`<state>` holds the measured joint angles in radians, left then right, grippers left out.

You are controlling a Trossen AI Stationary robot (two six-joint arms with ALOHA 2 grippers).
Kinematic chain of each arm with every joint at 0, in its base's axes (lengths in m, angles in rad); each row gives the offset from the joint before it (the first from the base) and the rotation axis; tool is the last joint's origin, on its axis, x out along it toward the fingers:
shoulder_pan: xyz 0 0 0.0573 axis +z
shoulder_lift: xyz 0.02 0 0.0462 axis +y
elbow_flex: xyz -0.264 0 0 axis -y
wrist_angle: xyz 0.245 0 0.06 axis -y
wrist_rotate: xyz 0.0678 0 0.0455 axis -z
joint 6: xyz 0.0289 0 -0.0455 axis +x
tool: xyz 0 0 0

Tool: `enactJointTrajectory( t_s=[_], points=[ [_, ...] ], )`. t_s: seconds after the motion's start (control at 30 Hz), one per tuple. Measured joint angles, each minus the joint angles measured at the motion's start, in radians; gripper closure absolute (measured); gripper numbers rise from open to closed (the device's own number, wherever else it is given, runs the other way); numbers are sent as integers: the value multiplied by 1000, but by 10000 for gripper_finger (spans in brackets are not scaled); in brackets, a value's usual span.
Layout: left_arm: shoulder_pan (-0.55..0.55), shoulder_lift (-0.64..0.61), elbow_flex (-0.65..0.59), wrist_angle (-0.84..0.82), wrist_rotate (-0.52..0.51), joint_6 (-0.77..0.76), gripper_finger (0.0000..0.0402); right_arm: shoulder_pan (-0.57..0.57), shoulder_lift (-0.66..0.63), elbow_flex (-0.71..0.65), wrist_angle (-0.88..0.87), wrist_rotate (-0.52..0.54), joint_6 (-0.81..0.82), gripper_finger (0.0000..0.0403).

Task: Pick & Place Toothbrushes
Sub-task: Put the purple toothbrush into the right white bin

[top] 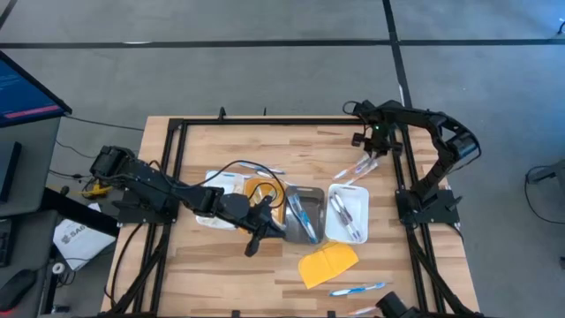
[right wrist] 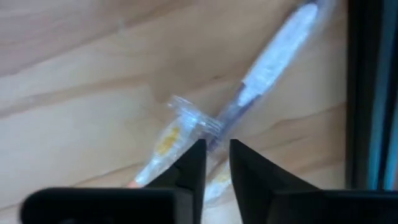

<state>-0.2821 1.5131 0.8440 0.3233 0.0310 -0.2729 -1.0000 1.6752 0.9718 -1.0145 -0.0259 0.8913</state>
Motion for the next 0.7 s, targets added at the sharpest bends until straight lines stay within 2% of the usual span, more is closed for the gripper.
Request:
enactJointTrajectory(
  t_s=[0.3, 0.43, 0.57, 0.7],
  points=[
    [-4, 0, 0, 0, 0, 3, 401, -15, 125, 7, -1, -2, -4, 222],
    [-5, 0, 0, -1, 0, 5, 401, -11, 184, 19, -11, -11, -31, 186],
    [-5, 0, 0, 0, 0, 6, 401, -11, 198, 42, -41, -4, -46, 179],
    [-5, 0, 0, 0, 0, 6, 401, -7, 152, 56, -40, 24, -62, 215]
  ],
)
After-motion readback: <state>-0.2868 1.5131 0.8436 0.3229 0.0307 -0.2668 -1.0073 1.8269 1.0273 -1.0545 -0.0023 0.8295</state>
